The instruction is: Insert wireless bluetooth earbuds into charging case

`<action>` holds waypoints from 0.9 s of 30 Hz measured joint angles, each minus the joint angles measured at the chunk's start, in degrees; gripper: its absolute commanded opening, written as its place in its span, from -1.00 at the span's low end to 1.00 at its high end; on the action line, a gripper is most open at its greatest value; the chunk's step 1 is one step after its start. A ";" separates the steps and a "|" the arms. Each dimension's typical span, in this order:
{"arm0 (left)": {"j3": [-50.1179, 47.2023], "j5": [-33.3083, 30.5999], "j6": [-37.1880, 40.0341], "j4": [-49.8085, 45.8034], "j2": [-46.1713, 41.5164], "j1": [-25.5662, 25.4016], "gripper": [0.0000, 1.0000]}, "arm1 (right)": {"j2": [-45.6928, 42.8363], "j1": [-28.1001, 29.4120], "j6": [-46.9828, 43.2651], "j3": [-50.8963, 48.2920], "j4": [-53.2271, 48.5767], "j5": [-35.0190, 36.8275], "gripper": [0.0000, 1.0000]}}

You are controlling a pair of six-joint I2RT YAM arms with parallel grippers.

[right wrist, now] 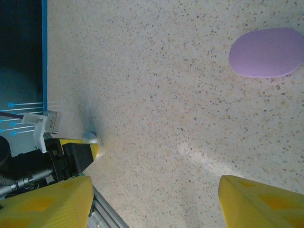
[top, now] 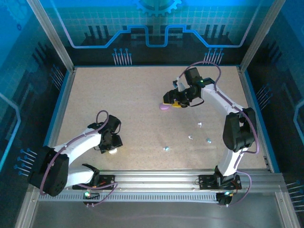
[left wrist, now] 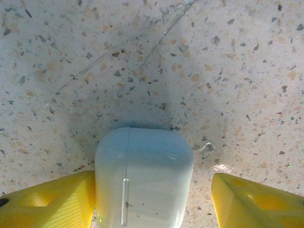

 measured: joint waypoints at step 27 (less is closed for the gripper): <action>2.89 -2.97 4.83 0.37 5.20 -6.34 -0.15 | -0.13 0.00 -0.09 -2.05 0.20 0.00 0.41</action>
